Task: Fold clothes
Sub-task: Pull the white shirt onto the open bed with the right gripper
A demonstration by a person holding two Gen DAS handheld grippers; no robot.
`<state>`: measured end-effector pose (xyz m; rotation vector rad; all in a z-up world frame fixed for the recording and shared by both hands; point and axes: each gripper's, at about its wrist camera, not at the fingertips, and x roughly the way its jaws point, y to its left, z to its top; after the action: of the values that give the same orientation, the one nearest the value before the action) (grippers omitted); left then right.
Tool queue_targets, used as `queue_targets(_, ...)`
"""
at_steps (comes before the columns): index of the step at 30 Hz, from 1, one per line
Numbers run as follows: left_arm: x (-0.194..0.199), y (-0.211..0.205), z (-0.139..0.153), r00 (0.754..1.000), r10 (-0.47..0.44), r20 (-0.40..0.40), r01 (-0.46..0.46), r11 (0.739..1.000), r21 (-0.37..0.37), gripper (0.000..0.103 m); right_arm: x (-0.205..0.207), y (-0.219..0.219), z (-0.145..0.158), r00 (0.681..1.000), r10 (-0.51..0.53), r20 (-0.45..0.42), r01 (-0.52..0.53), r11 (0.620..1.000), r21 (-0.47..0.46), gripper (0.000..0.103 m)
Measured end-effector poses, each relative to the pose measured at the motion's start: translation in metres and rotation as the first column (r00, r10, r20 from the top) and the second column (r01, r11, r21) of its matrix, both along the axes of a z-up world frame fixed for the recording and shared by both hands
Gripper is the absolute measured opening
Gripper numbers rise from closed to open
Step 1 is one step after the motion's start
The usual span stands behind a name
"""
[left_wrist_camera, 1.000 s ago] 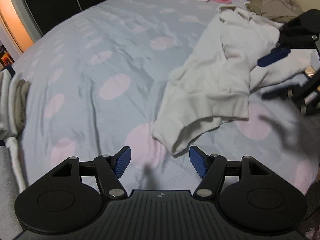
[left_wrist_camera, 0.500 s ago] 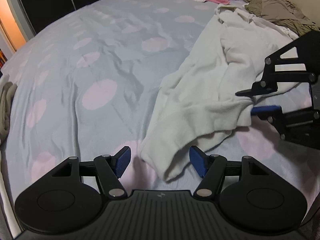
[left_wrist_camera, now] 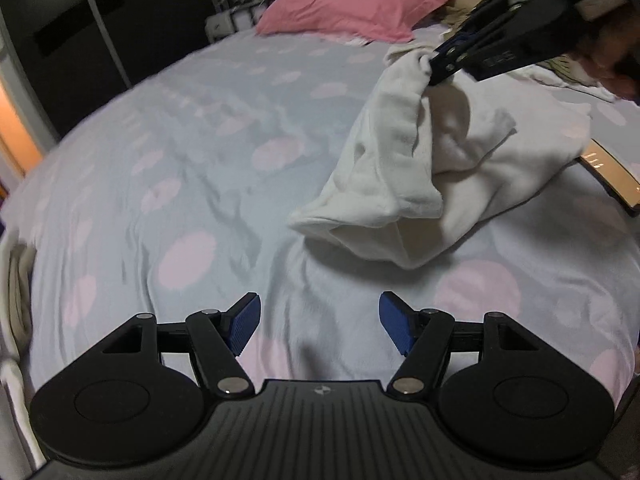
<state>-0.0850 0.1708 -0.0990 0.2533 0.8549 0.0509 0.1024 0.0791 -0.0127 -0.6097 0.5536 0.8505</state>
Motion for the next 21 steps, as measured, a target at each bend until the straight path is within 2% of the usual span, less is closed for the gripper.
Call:
queue_targets(4, 0.020, -0.020, 0.003, 0.995, -0.097, 0.006, 0.096, 0.990, 0.105, 0.064, 0.010, -0.011, -0.004, 0.998, -0.068, -0.015, 0.067, 0.998, -0.017, 0.013)
queue_targets(7, 0.037, -0.037, 0.003, 0.981, -0.191, -0.012, 0.190, 0.962, 0.197, 0.063, 0.018, -0.022, -0.012, 0.994, -0.097, -0.046, 0.096, 0.995, -0.018, 0.013)
queue_targets(11, 0.051, -0.051, -0.003, 0.943, -0.326, -0.068, 0.330, 0.888, 0.321, 0.056, 0.020, -0.039, -0.017, 0.992, -0.111, -0.066, 0.110, 0.994, -0.021, 0.013)
queue_targets(13, 0.058, -0.057, -0.007, 0.917, -0.384, -0.106, 0.395, 0.839, 0.375, 0.041, 0.019, -0.044, -0.018, 0.991, -0.109, -0.075, 0.107, 0.994, -0.019, 0.013)
queue_targets(14, 0.061, -0.061, -0.009, 0.902, -0.412, -0.127, 0.426, 0.812, 0.399, 0.039, 0.020, -0.046, -0.017, 0.991, -0.108, -0.077, 0.106, 0.994, -0.019, 0.013)
queue_targets(16, 0.066, -0.063, -0.011, 0.887, -0.435, -0.154, 0.458, 0.792, 0.404, 0.025, 0.021, -0.049, -0.017, 0.991, -0.105, -0.079, 0.104, 0.994, -0.016, 0.013)
queue_targets(17, 0.069, -0.063, -0.012, 0.884, -0.437, -0.166, 0.466, 0.797, 0.384, 0.022, 0.022, -0.051, -0.016, 0.991, -0.104, -0.080, 0.103, 0.995, -0.015, 0.013)
queue_targets(19, 0.074, -0.061, -0.011, 0.899, -0.411, -0.151, 0.437, 0.838, 0.325, 0.002, 0.024, -0.053, -0.016, 0.991, -0.103, -0.081, 0.102, 0.995, -0.012, 0.013)
queue_targets(20, 0.076, -0.059, -0.010, 0.907, -0.397, -0.144, 0.422, 0.857, 0.295, 0.002, 0.024, -0.054, -0.015, 0.992, -0.103, -0.079, 0.102, 0.995, -0.011, 0.013)
queue_targets(21, 0.077, -0.051, -0.002, 0.928, -0.354, -0.112, 0.372, 0.893, 0.253, 0.002, 0.024, -0.054, -0.014, 0.992, -0.103, -0.075, 0.103, 0.995, -0.009, 0.013)
